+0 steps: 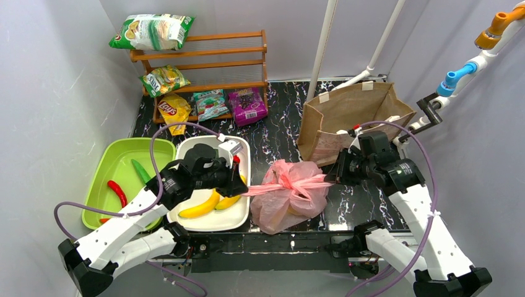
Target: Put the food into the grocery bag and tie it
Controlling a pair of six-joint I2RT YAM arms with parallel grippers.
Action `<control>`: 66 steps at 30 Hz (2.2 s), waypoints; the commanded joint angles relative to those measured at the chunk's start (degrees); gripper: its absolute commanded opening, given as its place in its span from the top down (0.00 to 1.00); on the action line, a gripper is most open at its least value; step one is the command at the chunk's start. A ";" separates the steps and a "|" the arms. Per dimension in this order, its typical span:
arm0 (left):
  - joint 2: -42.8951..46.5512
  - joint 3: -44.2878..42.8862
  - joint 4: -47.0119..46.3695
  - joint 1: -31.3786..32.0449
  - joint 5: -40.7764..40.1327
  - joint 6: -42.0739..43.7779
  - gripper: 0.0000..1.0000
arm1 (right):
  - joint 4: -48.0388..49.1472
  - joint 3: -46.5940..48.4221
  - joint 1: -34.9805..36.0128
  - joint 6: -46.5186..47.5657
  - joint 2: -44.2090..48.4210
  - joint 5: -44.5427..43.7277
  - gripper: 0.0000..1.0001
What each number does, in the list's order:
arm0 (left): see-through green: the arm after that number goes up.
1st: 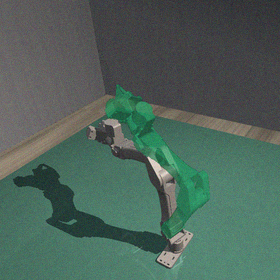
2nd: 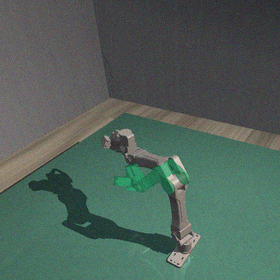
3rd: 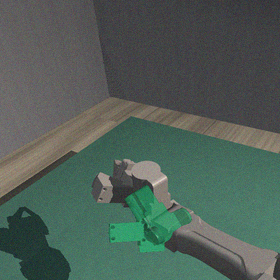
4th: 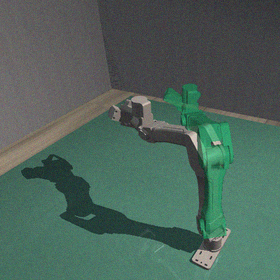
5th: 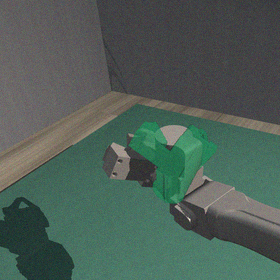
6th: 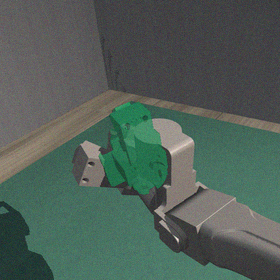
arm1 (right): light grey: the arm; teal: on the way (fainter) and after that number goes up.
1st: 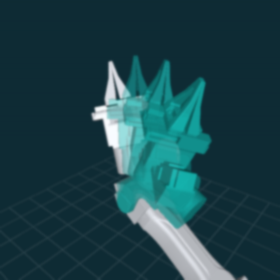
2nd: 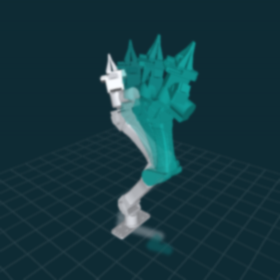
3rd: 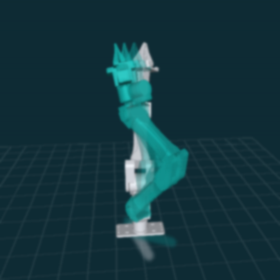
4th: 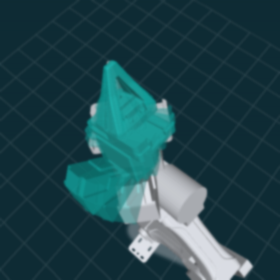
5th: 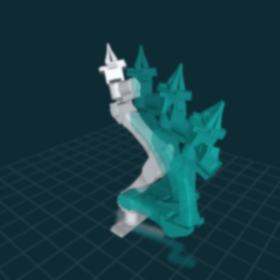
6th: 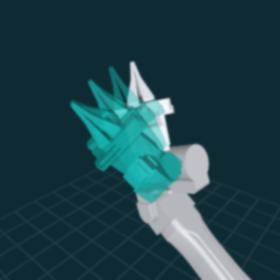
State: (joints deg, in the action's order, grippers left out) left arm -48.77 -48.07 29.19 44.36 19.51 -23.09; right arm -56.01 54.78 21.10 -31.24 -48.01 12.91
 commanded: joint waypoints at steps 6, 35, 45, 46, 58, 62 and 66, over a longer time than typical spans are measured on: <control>-3.10 -12.10 10.81 -0.46 -0.46 5.14 0.69 | -4.81 12.69 -0.53 2.09 -2.45 -0.44 0.47; -16.88 -37.63 23.83 -2.68 -44.87 3.02 0.02 | -2.98 33.62 -0.58 1.67 -11.07 -9.46 0.18; -21.89 -40.36 18.49 -11.45 -32.37 -7.93 0.02 | -8.47 38.23 -0.73 -4.64 -15.80 -23.96 0.13; -21.43 -39.57 17.32 -13.95 -27.92 -9.43 0.02 | -8.46 38.13 -1.09 -5.34 -16.26 -23.14 0.13; -16.17 -33.37 11.79 -22.24 -15.08 -15.32 0.02 | -5.77 36.53 -2.16 -11.12 -14.35 -27.59 0.11; -13.96 -31.13 11.20 -22.46 -14.22 -13.82 0.02 | -9.88 37.47 -2.89 -18.44 -14.21 -27.94 0.10; -13.42 -28.59 10.17 -22.45 -18.49 -12.25 0.02 | -13.18 37.97 -3.46 -19.74 -15.43 -29.82 0.10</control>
State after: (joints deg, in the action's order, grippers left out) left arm -63.59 -78.50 40.36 22.20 3.16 -36.36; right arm -66.28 90.94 18.26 -46.96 -62.96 -13.63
